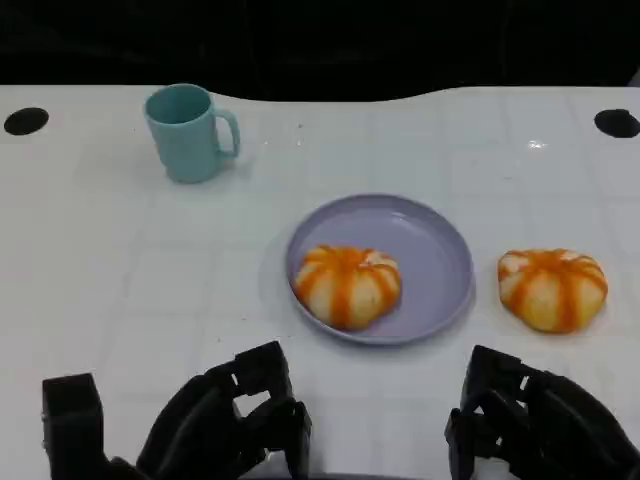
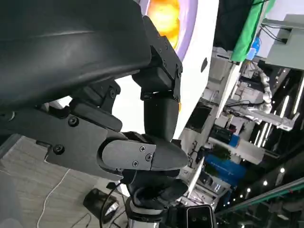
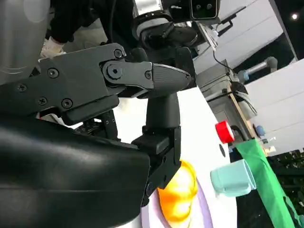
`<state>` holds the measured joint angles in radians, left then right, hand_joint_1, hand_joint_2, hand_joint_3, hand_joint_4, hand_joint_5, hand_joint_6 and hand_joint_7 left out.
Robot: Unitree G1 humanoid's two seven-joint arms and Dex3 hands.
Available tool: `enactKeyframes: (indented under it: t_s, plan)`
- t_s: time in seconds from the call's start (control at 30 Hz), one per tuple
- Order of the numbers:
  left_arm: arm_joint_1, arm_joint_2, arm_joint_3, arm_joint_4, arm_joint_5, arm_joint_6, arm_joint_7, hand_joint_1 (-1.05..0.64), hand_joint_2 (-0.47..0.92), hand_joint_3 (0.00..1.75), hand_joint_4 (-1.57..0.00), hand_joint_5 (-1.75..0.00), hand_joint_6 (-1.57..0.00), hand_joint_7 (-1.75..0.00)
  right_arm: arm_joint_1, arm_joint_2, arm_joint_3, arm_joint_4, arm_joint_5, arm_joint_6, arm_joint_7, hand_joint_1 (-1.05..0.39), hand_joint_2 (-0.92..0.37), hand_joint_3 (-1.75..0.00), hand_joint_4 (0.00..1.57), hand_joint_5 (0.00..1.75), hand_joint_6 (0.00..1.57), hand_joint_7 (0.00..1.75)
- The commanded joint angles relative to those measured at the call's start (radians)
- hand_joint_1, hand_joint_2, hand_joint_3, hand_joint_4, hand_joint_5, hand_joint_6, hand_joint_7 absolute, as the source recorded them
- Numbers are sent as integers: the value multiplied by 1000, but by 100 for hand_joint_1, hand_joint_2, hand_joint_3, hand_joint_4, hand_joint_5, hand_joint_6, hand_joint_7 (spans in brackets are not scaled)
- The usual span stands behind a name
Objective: Grasp the bread from the table and place it into the plate.
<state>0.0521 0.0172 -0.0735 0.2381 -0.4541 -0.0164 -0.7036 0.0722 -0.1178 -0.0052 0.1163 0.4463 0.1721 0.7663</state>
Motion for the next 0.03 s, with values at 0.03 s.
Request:
enactKeyframes:
  t_s: [0.03]
  plan:
    - [-15,11,9,9,17,-1,-7,-71,92,28,-86,-175,-66,-175,-20,-15,-15,24,-6,-20,-1,-55,-92,-40,61,175,42,168]
